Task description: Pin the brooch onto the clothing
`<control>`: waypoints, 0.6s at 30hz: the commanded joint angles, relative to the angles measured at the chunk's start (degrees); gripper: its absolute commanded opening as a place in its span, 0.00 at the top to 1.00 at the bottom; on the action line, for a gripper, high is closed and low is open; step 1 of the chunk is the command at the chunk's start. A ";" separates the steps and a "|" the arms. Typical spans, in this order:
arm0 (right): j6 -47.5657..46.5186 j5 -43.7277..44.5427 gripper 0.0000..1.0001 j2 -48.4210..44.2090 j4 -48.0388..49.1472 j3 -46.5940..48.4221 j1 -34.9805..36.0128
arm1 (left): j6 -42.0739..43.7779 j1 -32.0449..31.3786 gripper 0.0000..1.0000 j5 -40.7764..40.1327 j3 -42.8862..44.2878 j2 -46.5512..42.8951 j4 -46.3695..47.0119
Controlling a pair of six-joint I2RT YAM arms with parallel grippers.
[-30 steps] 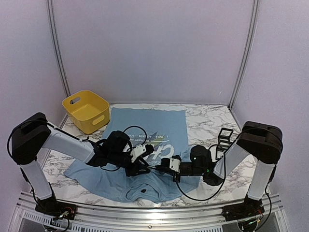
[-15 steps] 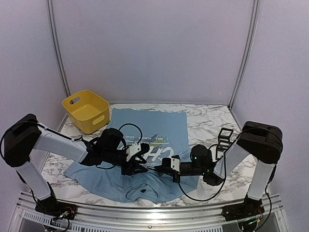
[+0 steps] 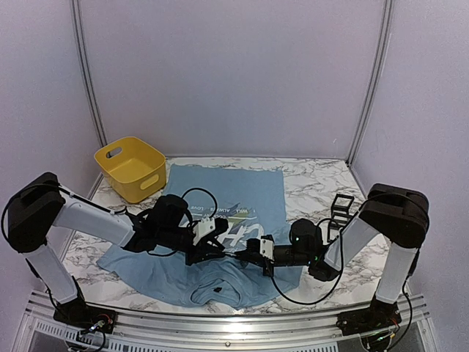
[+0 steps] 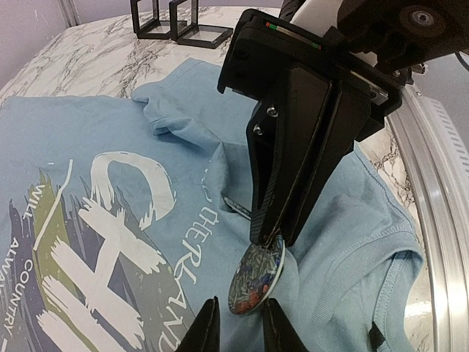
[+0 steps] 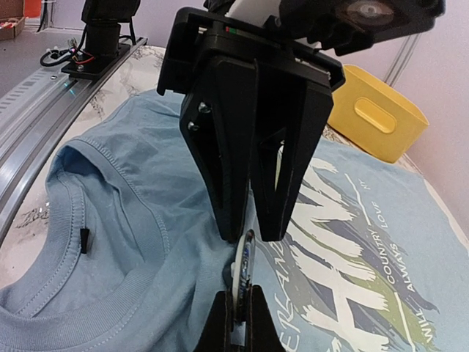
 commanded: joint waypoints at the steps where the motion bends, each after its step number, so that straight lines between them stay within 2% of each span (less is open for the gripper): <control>1: 0.34 -1.84 1.00 -0.26 1.47 1.07 -0.14 | -0.71 0.19 0.79 0.25 1.32 1.00 2.37; 9: -0.26 -2.48 1.00 -0.07 0.20 1.82 -0.10 | -0.87 -0.52 0.73 1.73 2.08 2.09 3.00; 15: -0.81 -2.71 1.00 -0.21 -0.95 2.21 -0.11 | -1.13 -0.71 0.94 2.32 2.09 1.80 3.07; 18: -1.48 -2.91 1.00 0.00 -2.09 2.43 -0.09 | -2.07 -0.74 1.00 4.12 2.29 1.28 3.04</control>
